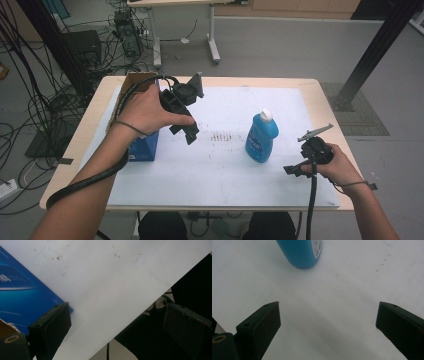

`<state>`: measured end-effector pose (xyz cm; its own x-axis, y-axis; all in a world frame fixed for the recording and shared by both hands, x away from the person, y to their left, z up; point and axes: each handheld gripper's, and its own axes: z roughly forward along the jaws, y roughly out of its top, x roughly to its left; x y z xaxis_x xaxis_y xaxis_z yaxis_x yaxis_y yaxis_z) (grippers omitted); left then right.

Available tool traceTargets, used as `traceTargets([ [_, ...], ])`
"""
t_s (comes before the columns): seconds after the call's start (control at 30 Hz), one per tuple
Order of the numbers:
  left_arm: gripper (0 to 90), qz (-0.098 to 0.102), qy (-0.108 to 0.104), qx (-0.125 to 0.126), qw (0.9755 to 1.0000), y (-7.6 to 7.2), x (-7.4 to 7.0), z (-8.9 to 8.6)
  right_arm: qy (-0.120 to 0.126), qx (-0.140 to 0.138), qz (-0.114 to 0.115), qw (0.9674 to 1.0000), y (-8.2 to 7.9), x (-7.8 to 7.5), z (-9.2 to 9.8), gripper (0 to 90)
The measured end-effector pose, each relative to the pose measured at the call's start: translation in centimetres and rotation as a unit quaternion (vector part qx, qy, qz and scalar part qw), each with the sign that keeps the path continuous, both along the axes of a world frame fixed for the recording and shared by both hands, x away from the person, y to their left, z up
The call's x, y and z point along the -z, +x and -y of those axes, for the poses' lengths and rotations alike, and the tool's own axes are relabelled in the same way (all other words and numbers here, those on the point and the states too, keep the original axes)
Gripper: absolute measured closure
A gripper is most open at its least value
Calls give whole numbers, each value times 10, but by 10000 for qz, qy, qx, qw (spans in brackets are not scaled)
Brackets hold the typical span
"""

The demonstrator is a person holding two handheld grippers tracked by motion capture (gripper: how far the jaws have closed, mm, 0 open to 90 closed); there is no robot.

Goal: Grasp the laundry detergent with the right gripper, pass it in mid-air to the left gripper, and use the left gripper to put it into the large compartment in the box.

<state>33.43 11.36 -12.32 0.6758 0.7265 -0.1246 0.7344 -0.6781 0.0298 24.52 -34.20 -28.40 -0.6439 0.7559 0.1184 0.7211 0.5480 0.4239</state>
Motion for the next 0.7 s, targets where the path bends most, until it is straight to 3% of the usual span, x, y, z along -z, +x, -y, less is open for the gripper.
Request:
traceTargets([
  [0.23, 78, 7, -12, -19, 10000, -1, 0, -1, -16, 60, 165, 9998, -8, 5, -2, 50],
  [0.37, 77, -3, -1, -3, 10000, -1, 0, 0, 47, 57, 206, 9998, -11, 9, -2, 55],
  [0.7, 76, 15, -7, -11, 10000, -2, 0, 0, 284, 58, 554, 9980, -23, 23, 0, 59],
])
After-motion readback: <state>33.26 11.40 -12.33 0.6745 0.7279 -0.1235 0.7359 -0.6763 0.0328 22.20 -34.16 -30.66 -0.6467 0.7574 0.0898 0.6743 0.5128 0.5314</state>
